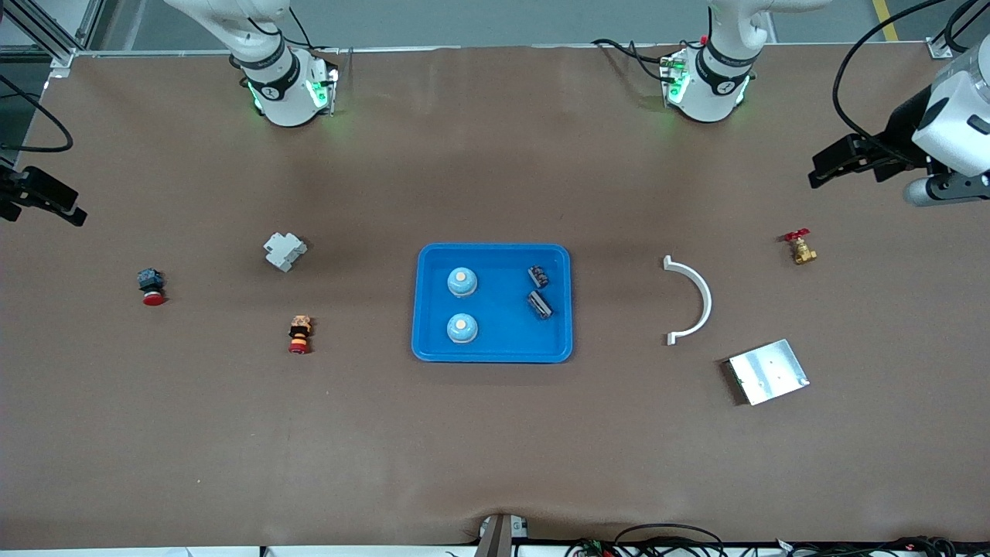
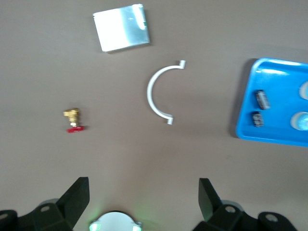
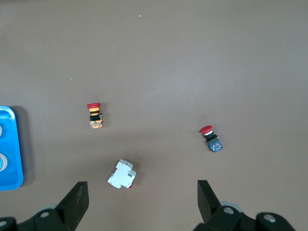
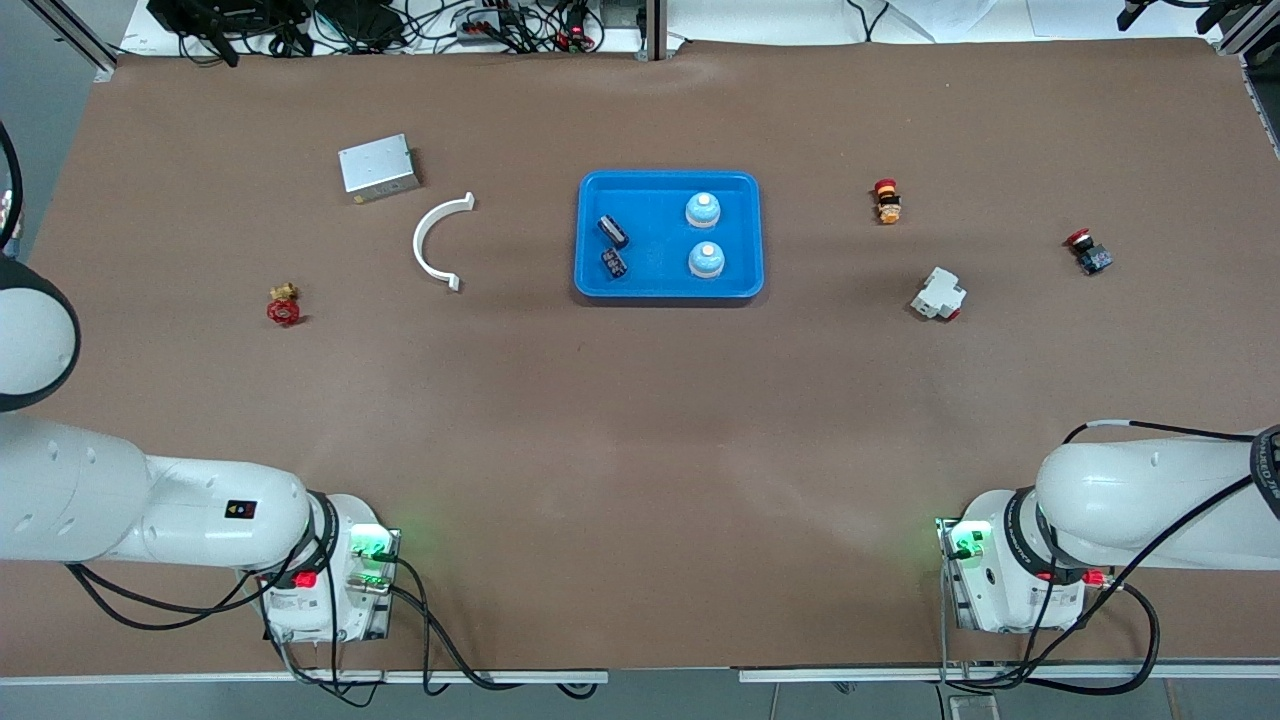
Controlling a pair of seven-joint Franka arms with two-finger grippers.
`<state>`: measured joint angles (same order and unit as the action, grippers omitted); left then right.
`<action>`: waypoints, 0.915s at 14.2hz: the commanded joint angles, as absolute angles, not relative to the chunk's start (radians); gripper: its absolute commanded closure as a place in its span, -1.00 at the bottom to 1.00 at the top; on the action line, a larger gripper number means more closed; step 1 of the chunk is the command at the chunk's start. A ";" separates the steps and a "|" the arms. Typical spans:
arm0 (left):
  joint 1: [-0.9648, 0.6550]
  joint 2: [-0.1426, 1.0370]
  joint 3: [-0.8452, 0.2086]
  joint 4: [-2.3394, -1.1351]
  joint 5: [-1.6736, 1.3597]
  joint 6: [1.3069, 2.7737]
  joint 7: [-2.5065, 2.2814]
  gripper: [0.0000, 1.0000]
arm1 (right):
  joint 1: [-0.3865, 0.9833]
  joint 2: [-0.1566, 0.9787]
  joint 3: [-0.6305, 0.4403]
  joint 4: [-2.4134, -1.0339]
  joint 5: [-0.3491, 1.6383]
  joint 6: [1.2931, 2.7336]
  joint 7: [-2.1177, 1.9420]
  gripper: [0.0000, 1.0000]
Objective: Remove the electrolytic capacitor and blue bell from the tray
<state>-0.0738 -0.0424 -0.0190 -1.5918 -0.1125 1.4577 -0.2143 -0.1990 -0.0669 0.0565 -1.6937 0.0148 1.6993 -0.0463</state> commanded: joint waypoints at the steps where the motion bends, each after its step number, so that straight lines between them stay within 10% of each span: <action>1: -0.069 -0.035 -0.020 -1.562 -0.182 1.408 -0.273 -1.00 | -0.202 -0.094 0.057 -1.732 0.028 1.721 -0.041 -1.00; 13: 0.049 -0.043 -0.078 -1.565 -0.141 1.266 -0.329 -1.00 | -0.151 -0.092 0.066 -1.811 0.031 1.793 0.132 -1.00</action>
